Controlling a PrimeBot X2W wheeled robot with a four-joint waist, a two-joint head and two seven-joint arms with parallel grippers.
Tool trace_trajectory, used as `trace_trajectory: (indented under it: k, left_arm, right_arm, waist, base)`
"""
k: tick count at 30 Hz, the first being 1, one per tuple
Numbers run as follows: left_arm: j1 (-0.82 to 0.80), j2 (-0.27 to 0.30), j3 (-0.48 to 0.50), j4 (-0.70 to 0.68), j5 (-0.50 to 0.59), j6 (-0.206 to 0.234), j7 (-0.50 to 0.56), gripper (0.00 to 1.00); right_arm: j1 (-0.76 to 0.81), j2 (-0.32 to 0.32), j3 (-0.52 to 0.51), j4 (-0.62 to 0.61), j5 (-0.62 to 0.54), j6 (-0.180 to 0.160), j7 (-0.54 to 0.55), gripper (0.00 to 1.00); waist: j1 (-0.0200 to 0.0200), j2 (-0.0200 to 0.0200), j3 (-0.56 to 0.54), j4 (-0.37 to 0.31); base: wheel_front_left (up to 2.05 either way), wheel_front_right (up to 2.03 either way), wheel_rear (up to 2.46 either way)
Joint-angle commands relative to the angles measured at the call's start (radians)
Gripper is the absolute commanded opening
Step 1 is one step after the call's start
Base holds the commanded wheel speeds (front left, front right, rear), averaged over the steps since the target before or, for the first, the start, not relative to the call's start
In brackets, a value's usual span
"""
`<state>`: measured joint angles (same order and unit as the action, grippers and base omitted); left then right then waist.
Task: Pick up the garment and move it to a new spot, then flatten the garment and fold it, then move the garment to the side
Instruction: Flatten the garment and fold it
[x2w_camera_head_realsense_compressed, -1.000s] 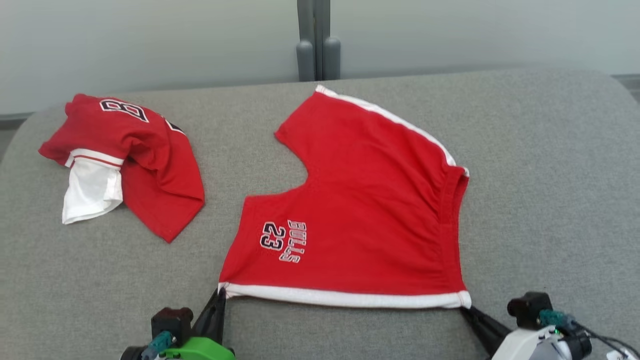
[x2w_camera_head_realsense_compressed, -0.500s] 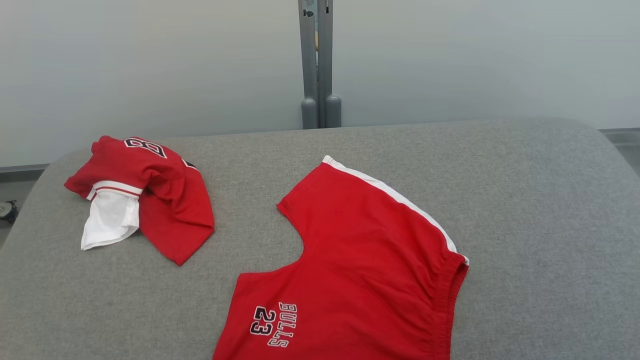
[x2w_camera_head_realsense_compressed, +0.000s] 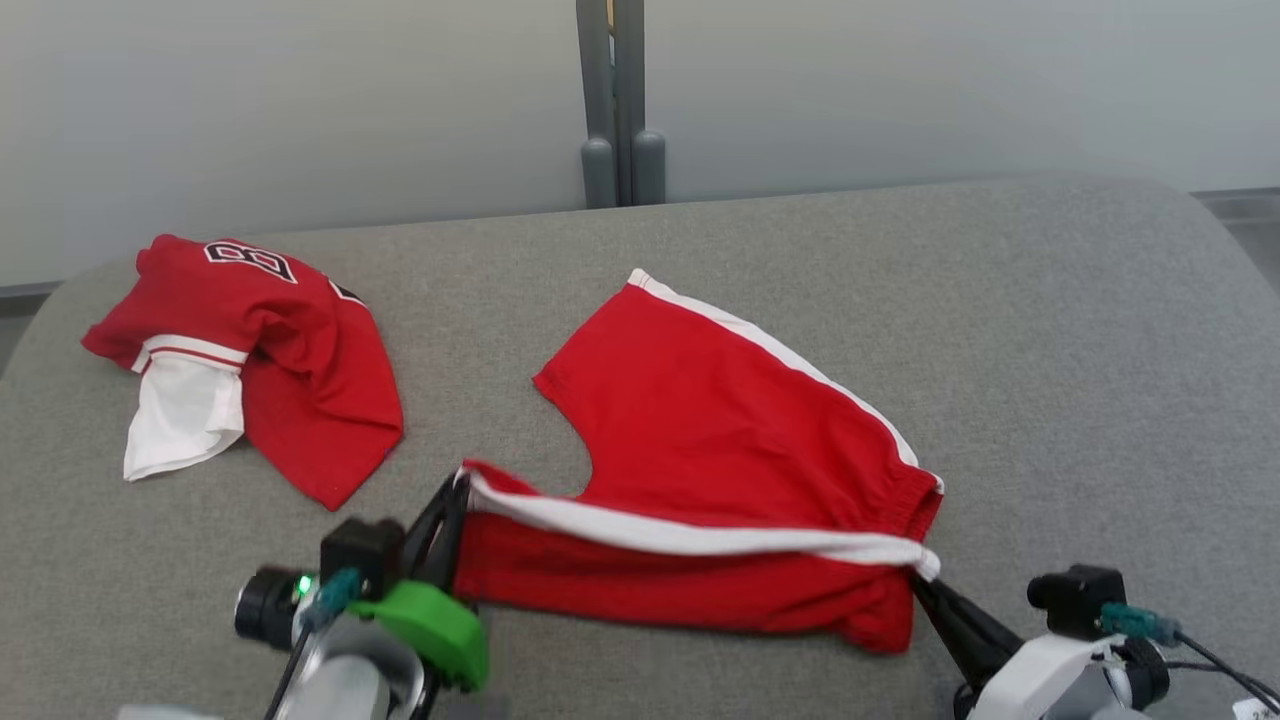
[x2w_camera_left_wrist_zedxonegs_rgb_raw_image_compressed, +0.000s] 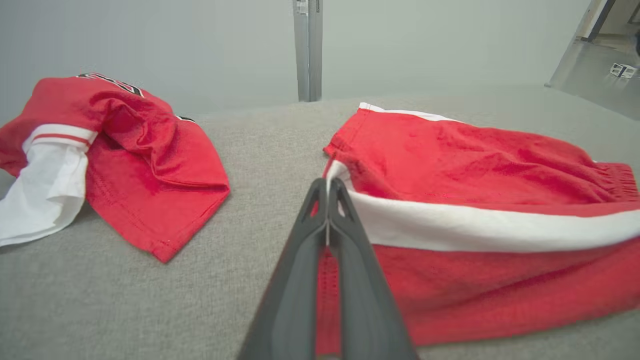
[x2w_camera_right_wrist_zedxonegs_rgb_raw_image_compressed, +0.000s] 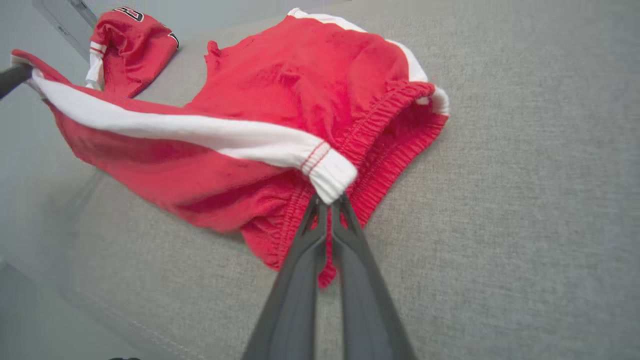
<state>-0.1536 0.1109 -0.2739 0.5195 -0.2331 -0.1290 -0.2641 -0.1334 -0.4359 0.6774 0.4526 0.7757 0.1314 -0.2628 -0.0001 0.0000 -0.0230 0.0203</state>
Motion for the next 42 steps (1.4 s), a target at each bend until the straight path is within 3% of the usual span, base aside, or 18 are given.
trace_trajectory:
  k: [1, 8, 16, 28, 42]
  left_arm:
    - [-0.095, 0.013, -0.033, 0.035, 0.009, -0.002, -0.001, 0.0]
    - [-0.479, 0.021, -0.189, 0.235, 0.048, -0.002, 0.022, 0.0]
    - [-0.685, 0.023, -0.187, 0.405, 0.072, 0.032, 0.037, 0.0]
    - [-0.895, 0.051, -0.189, 0.59, 0.09, 0.092, 0.03, 0.0]
    - [-0.993, 0.048, -0.213, 0.704, 0.09, 0.099, 0.027, 0.0]
  right_arm:
    - [-0.03, 0.009, -0.024, -0.009, 0.001, -0.001, -0.003, 0.0]
    - [-0.158, 0.089, -0.116, -0.017, -0.031, -0.001, -0.002, 0.0]
    - [-0.237, 0.174, -0.185, -0.008, -0.087, -0.001, -0.003, 0.0]
    - [-0.291, 0.26, -0.247, -0.002, -0.138, -0.001, -0.003, 0.0]
    - [-0.332, 0.339, -0.239, 0.013, -0.177, -0.001, -0.002, 0.0]
  waist:
    - [0.0001, 0.0, 0.056, -0.033]
    - [0.0001, 0.0, 0.205, -0.131]
    - [0.0001, 0.0, 0.298, -0.215]
    - [0.0001, 0.0, 0.413, -0.295]
    - [0.0001, 0.0, 0.478, -0.335]
  base:
    - [0.0, 0.0, 0.0]
    - [0.0, 0.0, 0.0]
    - [0.0, 0.0, 0.0]
    - [0.0, 0.0, 0.0]
    - [0.0, 0.0, 0.0]
